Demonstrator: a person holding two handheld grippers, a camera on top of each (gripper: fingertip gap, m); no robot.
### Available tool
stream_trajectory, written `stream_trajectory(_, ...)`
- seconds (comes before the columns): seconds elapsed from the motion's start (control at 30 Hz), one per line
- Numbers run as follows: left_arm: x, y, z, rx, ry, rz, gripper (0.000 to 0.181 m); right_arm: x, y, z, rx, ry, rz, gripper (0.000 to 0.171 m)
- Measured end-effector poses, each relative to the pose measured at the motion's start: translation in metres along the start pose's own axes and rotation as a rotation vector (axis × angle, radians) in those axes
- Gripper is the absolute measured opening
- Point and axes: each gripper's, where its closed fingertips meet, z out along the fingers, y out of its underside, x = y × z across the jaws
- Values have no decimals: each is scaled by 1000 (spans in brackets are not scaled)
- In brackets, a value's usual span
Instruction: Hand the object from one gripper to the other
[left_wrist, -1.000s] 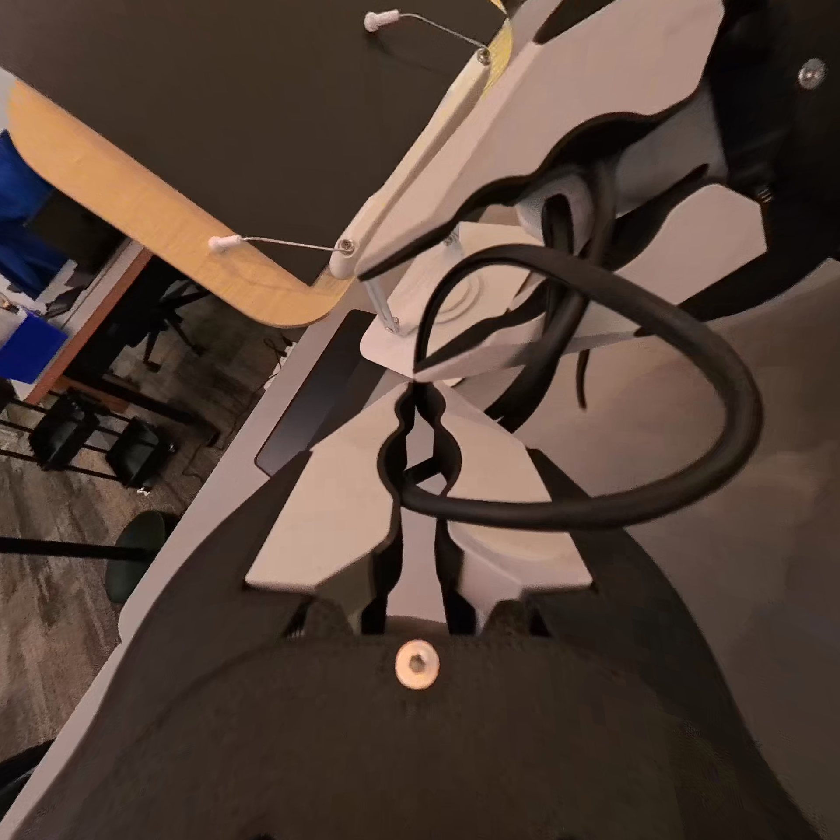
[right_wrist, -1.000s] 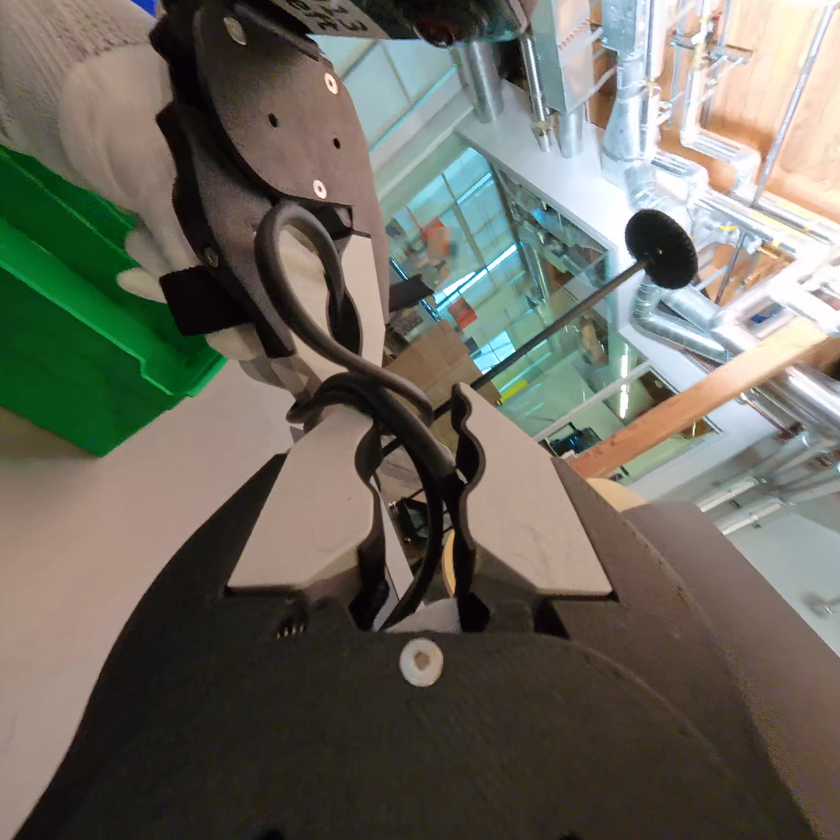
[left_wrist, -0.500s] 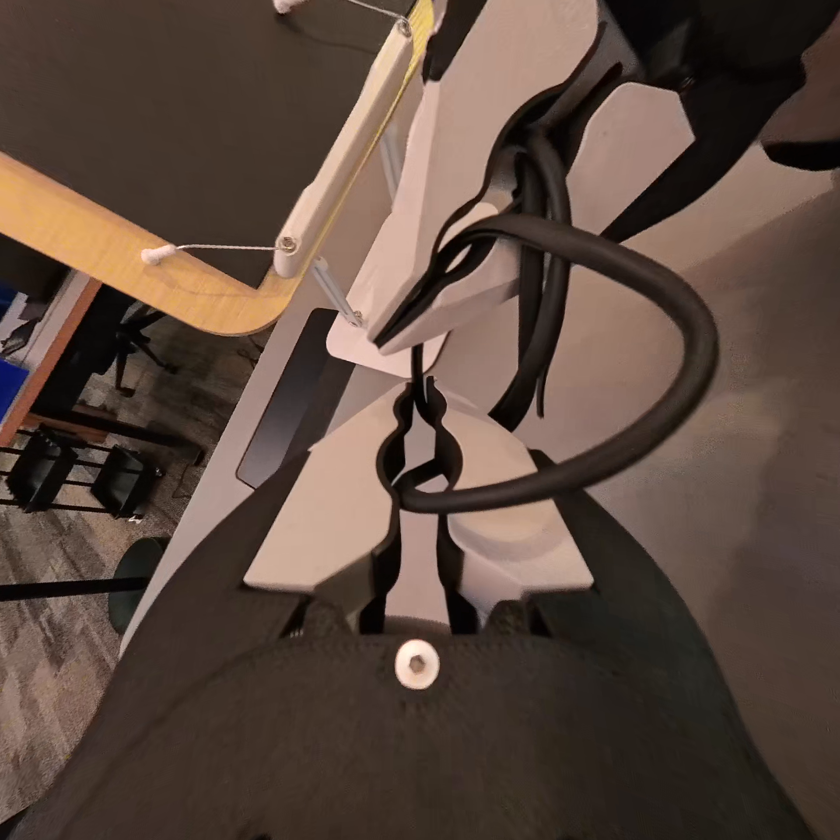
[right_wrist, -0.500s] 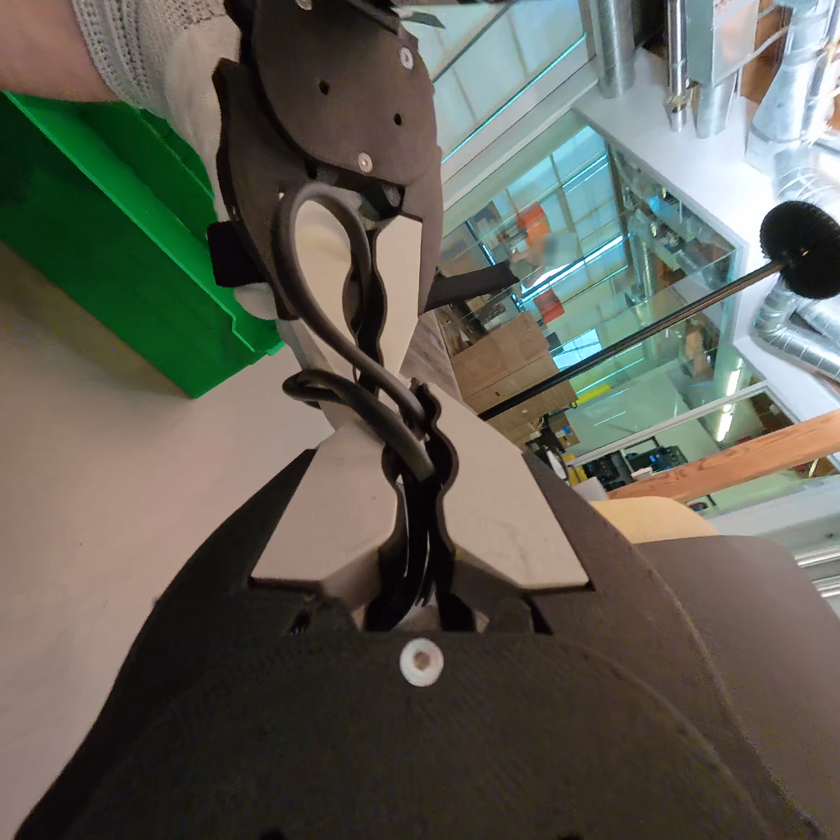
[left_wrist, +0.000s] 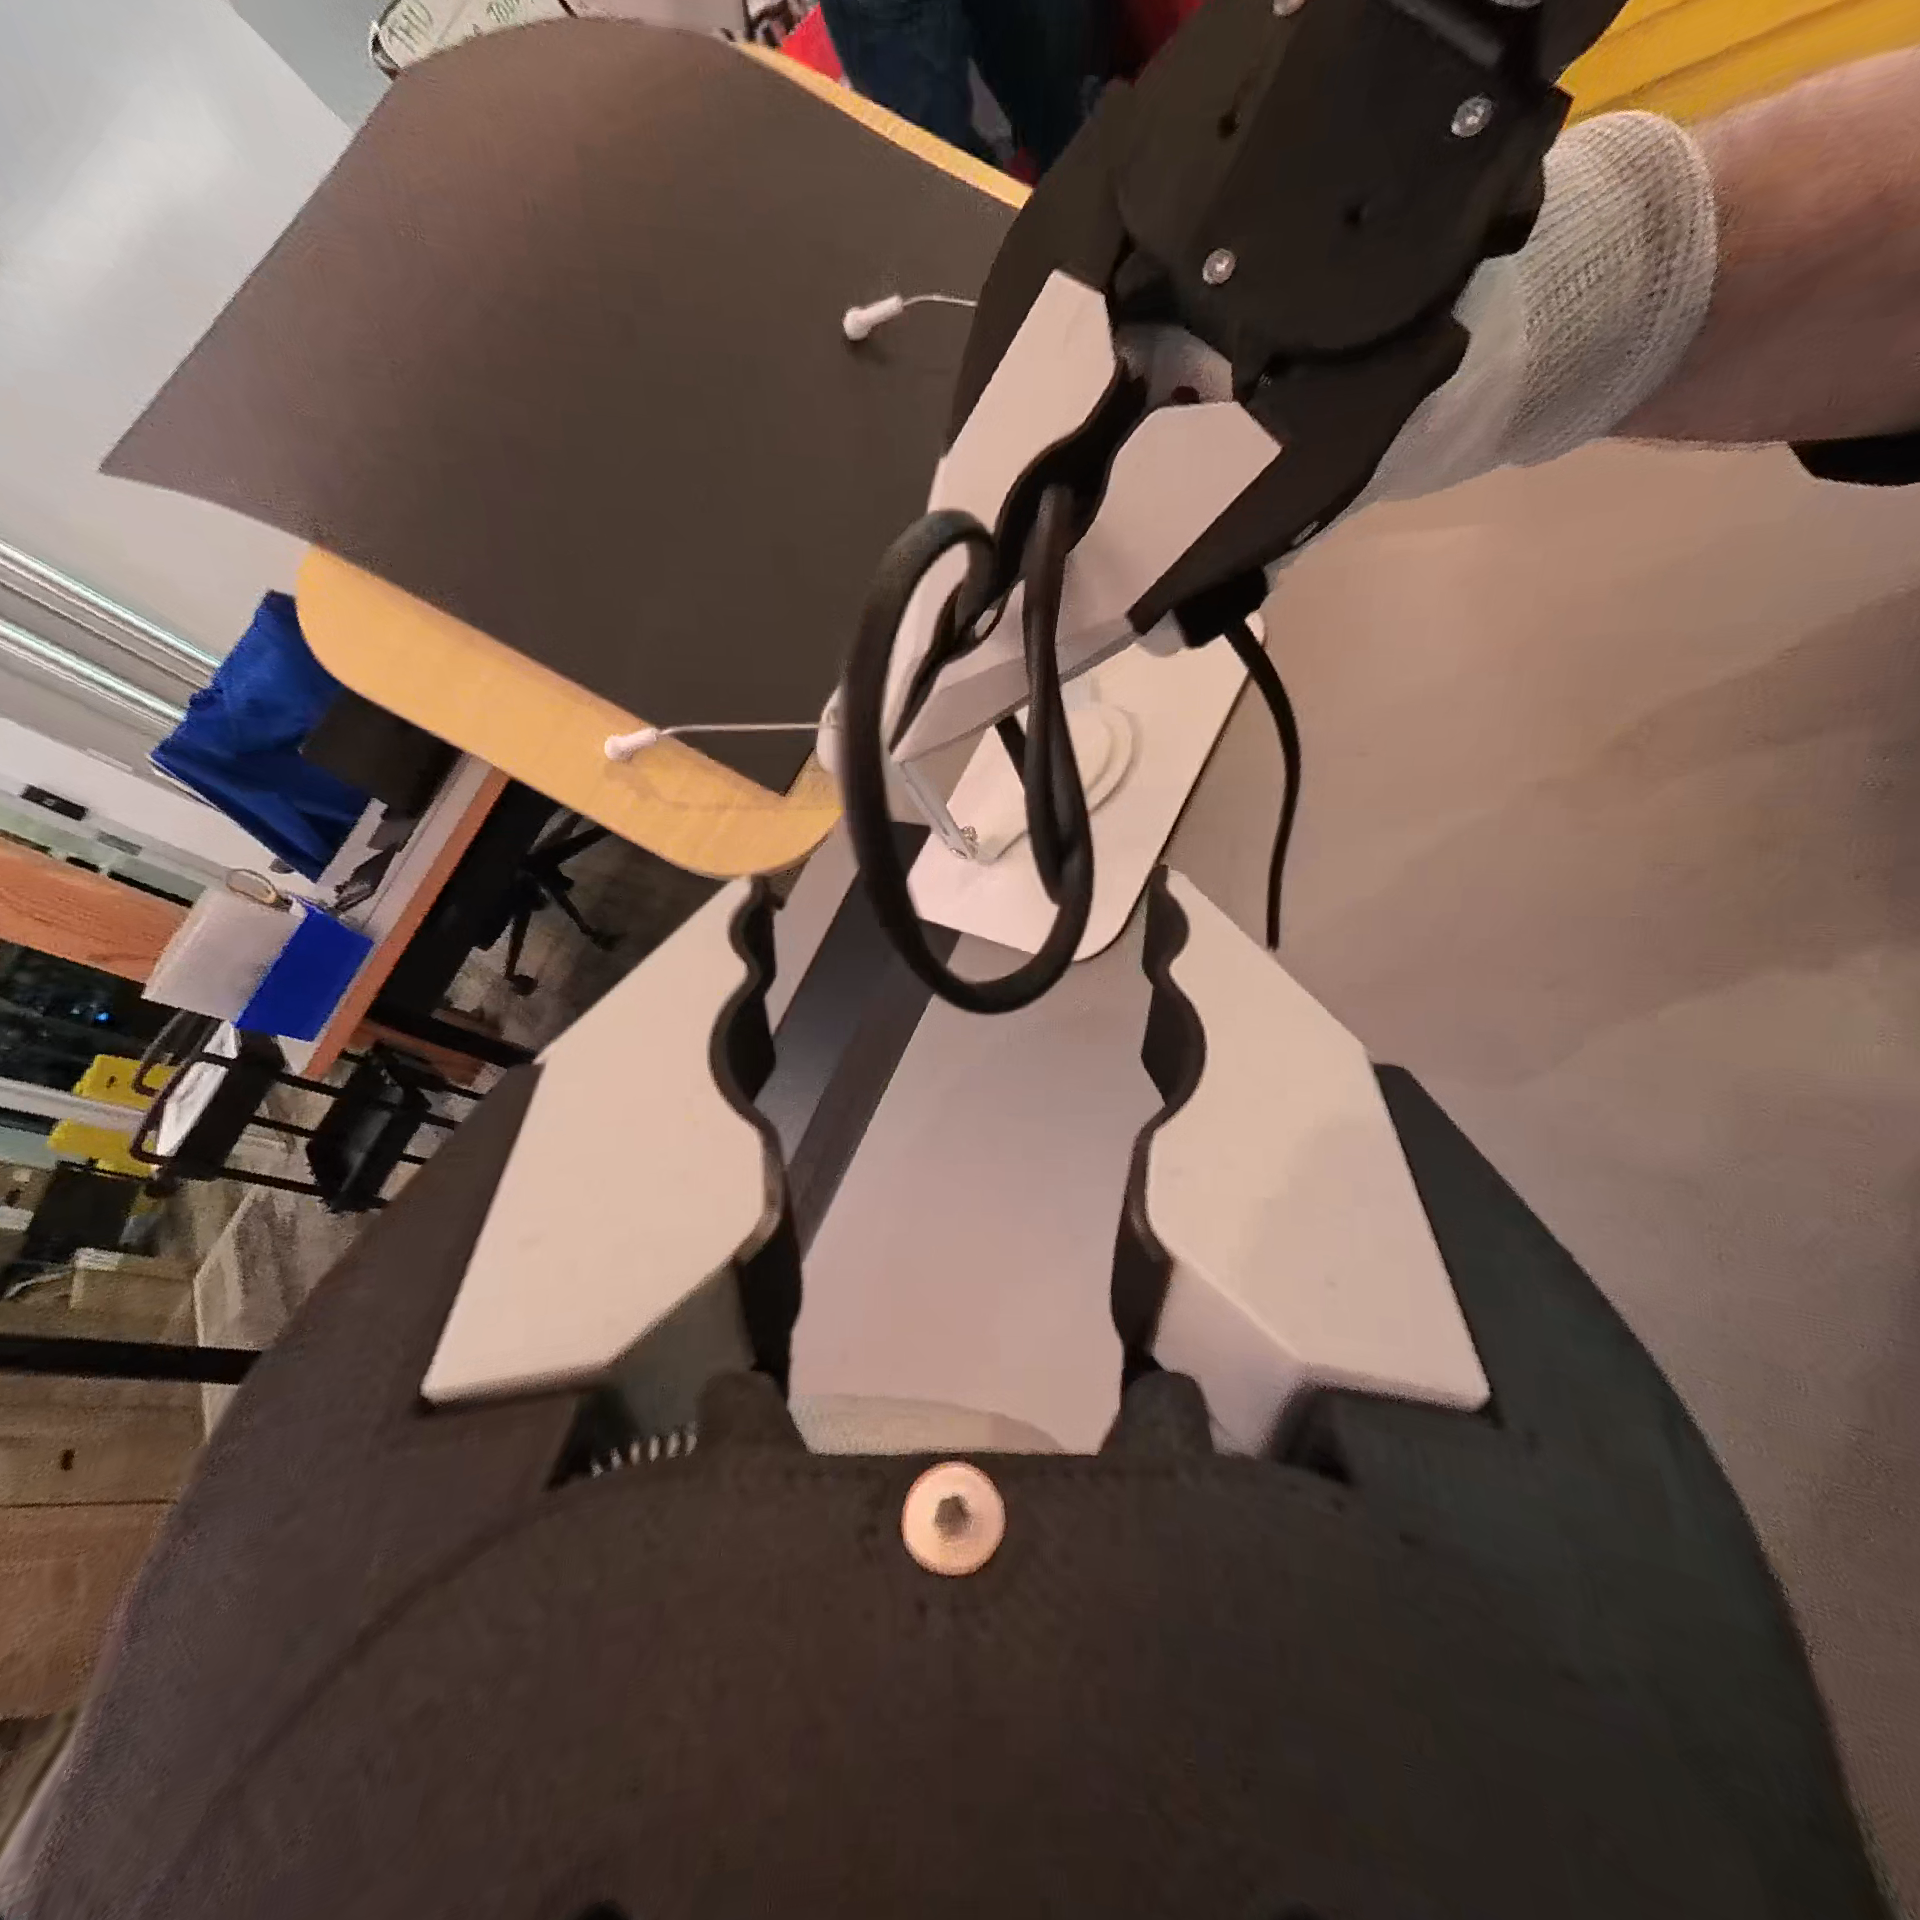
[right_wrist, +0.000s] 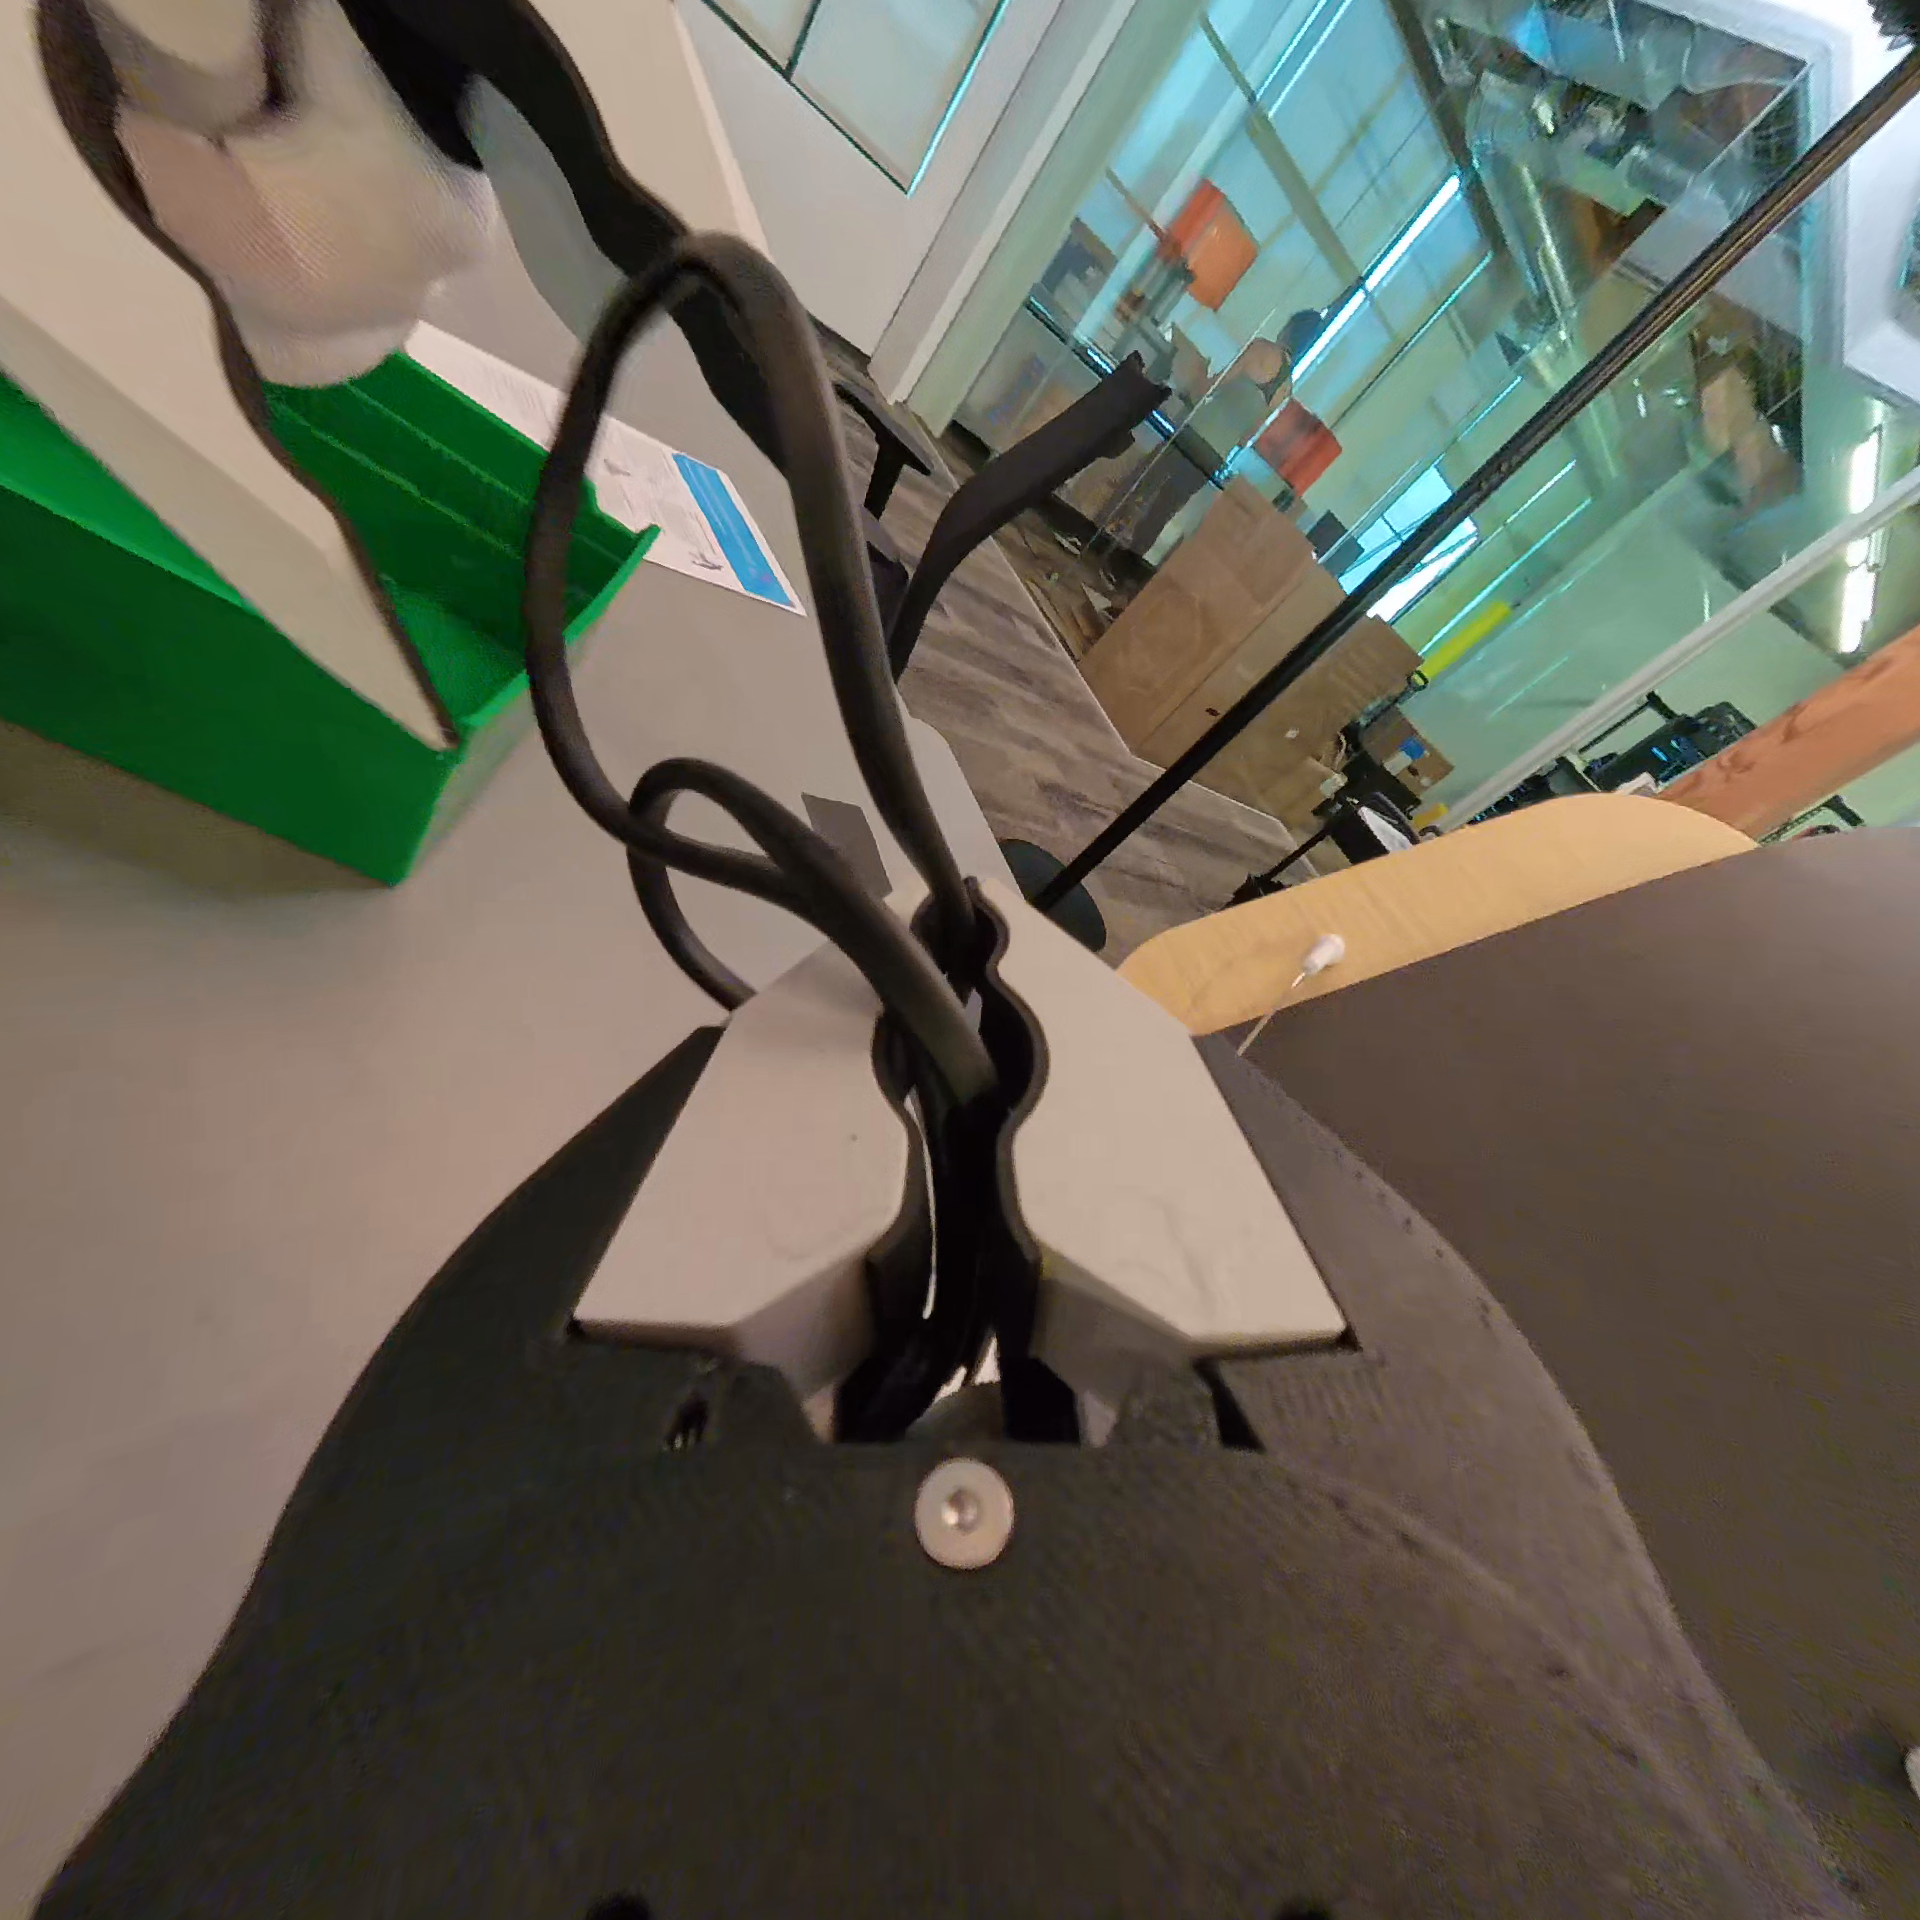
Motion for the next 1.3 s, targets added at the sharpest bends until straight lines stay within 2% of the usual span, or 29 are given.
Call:
stream_trajectory(0.13, -5, -9, 6, 7, -80, 39, 80, 0, 5, 3, -54, 11, -2, 0)
stream_trajectory(0.27, -3, -8, 20, -69, -168, 138, 89, -5, 18, 11, -127, 0, 53, 0)
stream_trajectory(0.33, 2, -9, 27, -96, -182, 175, 90, -5, 23, 14, -151, 6, 111, 0)
stream_trajectory(0.5, -7, -16, 32, -140, -349, 310, 91, -1, 34, 16, -173, -8, 298, 0)
stream_trajectory(0.63, -2, -5, 52, -204, -411, 406, 106, -1, 38, 16, -146, -60, 483, 0)
stream_trajectory(0.93, -12, 30, 75, -308, -514, 398, 117, -14, 43, 21, -182, -109, 558, 0)
stream_trajectory(1.07, -20, 39, 77, -331, -583, 409, 97, -20, 38, 23, -177, -128, 572, 0)
stream_trajectory(1.27, -19, 46, 79, -343, -608, 438, 38, -18, 35, 22, -164, -122, 586, 0)
stream_trajectory(1.3, -18, 47, 80, -344, -602, 429, 33, -18, 35, 22, -166, -119, 589, 0)
